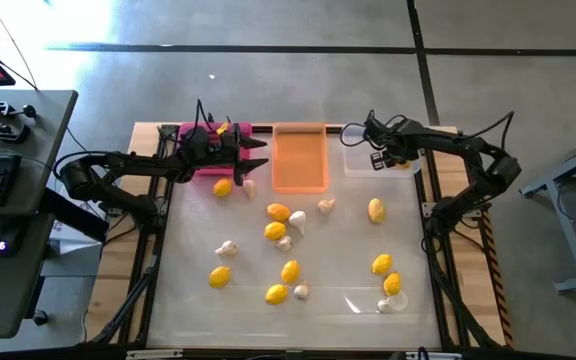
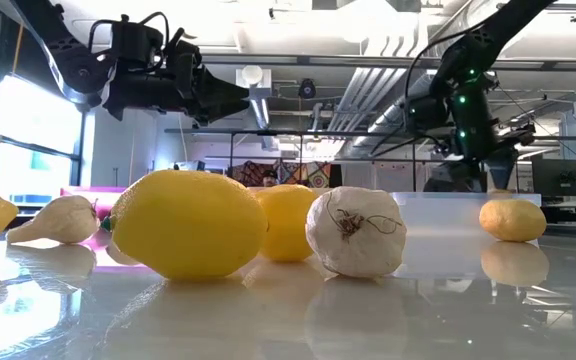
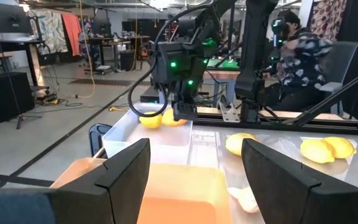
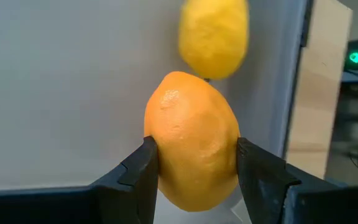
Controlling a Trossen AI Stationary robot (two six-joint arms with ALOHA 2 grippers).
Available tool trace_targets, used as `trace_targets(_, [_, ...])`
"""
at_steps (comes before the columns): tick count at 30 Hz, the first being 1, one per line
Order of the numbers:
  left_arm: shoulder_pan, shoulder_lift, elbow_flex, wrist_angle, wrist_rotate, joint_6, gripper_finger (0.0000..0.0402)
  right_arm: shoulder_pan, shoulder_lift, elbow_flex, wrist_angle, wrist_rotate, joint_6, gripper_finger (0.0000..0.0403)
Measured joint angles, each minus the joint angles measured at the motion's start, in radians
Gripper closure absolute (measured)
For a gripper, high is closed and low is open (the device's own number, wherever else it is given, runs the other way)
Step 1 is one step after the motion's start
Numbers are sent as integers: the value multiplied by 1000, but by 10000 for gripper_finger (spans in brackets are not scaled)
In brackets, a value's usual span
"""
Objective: Sort produce into baskets
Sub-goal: Remove the yellow lemon from the orange bin and put it into the transparent bin
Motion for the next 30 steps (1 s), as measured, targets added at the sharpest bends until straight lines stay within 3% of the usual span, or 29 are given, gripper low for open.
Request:
trace_targets(18, [0, 0, 0, -12, 0, 1, 163, -8, 0, 1, -7, 56, 59, 224])
trace_targets(30, [0, 0, 0, -32, 0, -9, 163, -12, 0, 1, 2, 110, 17, 163])
